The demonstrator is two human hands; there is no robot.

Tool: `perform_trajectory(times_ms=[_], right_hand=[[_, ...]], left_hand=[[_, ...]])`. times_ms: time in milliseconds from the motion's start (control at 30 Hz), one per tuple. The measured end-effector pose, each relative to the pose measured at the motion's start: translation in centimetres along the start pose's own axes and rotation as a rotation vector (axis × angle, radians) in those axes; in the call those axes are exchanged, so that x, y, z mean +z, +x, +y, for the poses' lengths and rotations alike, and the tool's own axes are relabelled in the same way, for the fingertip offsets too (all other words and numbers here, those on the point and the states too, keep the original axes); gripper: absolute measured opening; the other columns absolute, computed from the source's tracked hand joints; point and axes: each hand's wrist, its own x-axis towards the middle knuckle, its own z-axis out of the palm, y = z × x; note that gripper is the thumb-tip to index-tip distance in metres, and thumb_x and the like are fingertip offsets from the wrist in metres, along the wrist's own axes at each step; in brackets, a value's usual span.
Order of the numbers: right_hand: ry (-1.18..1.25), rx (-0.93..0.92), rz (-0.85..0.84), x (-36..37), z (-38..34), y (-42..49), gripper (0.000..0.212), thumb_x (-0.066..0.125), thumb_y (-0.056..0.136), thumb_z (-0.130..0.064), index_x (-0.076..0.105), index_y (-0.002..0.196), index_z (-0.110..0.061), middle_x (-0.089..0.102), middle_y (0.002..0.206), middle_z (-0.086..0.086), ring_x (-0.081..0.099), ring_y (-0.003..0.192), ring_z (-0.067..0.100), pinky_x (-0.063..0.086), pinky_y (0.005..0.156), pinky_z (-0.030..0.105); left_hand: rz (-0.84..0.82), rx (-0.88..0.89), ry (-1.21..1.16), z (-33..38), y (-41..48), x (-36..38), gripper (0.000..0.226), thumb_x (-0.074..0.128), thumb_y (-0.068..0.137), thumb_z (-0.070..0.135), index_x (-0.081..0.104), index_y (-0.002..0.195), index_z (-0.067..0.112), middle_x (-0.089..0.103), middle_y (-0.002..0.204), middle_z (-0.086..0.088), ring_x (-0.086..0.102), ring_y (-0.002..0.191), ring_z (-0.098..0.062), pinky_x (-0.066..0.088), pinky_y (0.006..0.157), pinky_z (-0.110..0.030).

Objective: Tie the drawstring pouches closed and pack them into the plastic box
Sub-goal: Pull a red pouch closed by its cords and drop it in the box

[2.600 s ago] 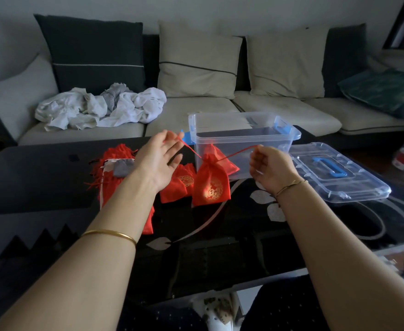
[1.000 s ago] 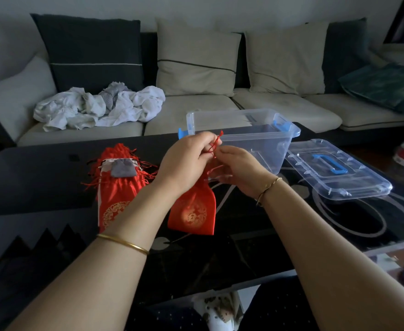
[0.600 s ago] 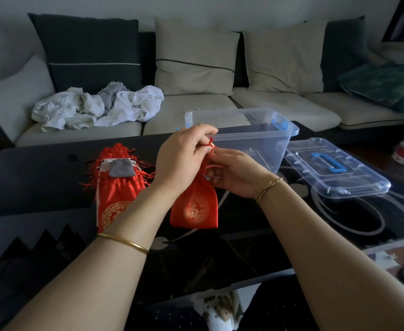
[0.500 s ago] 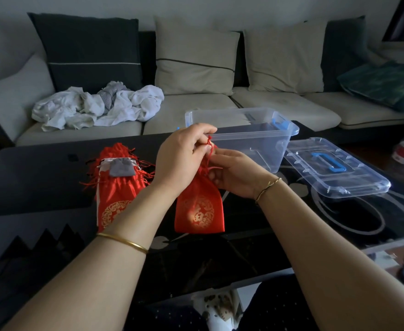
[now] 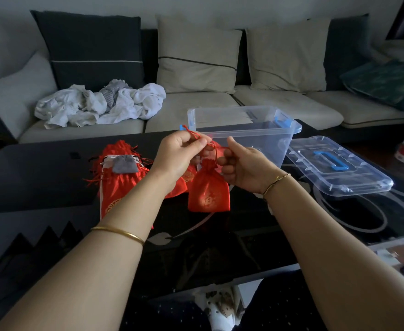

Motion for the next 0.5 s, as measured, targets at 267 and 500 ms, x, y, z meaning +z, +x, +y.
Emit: perform_trajectory(times_ms=[267,500], right_hand=[[0.309,0.146,-0.108,-0.7,-0.5,-0.5,0.031,0.043,0.095,-0.027,0.044,0.065,-0.016,0.049,0.058,-0.005,0.046,0.043,0.005,0.038,0.043,0.014],[0.383,0.274,0.109,-2.1,-0.1,0.1,0.031,0.037,0.094,-0.017,0.037,0.063,-0.018,0.037,0.054,-0.009,0.038,0.033,0.002,0.032,0.039,0.012]], left_hand=[[0.194,-0.347,-0.199,1.0,0.2,-0.2,0.03,0.045,0.091,0.02,0.064,0.068,0.016,0.069,0.074,0.001,0.062,0.064,-0.008,0.043,0.058,-0.02],[0.433,-0.384,0.091,-0.3,0.8,-1.2,0.029,0.035,0.092,0.013,0.056,0.073,0.008,0.063,0.063,0.002,0.053,0.055,-0.008,0.039,0.051,-0.021]])
